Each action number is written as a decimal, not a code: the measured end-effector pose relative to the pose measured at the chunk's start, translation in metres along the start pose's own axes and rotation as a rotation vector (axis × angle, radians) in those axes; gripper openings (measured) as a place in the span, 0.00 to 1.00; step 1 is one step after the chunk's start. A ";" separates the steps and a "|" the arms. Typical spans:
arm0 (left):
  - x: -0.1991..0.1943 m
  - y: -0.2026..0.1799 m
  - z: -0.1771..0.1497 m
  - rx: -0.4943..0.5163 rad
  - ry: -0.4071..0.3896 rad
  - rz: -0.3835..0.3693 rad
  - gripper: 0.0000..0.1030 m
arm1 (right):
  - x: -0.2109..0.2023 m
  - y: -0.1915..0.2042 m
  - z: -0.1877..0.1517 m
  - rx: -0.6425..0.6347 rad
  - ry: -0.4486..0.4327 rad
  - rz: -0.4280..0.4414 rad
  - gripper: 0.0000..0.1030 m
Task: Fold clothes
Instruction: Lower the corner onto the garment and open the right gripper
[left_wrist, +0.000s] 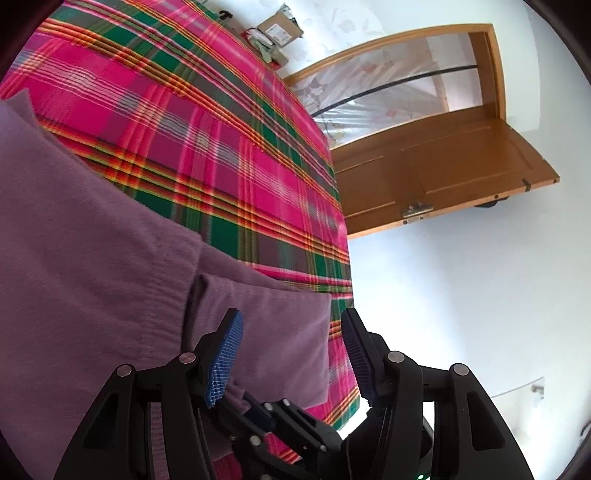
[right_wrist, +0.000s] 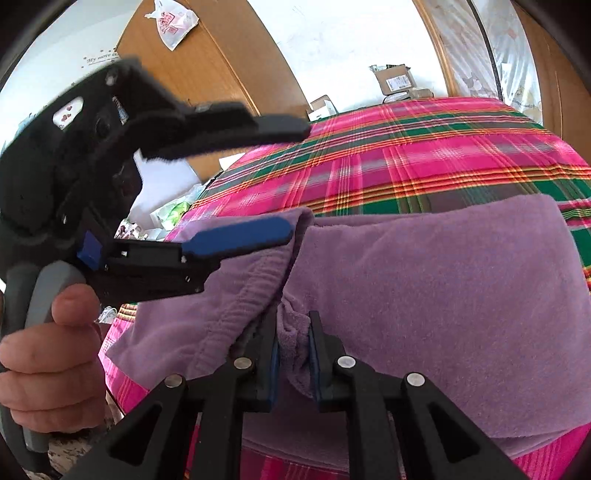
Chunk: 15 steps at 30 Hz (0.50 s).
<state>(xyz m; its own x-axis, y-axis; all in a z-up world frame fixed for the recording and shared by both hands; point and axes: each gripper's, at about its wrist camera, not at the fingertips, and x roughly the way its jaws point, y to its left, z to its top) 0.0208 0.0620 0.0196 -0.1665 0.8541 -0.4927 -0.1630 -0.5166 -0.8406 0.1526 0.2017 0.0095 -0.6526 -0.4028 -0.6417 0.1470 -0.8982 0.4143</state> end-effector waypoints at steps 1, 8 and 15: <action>0.002 -0.001 0.000 0.003 0.003 0.007 0.56 | 0.000 0.001 0.000 -0.003 0.004 0.007 0.17; 0.025 -0.012 -0.003 0.048 0.054 0.068 0.56 | -0.021 -0.007 -0.007 0.005 0.024 0.075 0.18; 0.035 -0.006 -0.002 0.037 0.074 0.122 0.56 | -0.069 -0.030 -0.013 -0.004 -0.037 0.038 0.18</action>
<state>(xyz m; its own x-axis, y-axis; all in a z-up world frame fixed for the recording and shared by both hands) 0.0182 0.0951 0.0064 -0.1149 0.7862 -0.6072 -0.1816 -0.6176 -0.7653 0.2024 0.2545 0.0326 -0.6734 -0.4297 -0.6015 0.1747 -0.8831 0.4354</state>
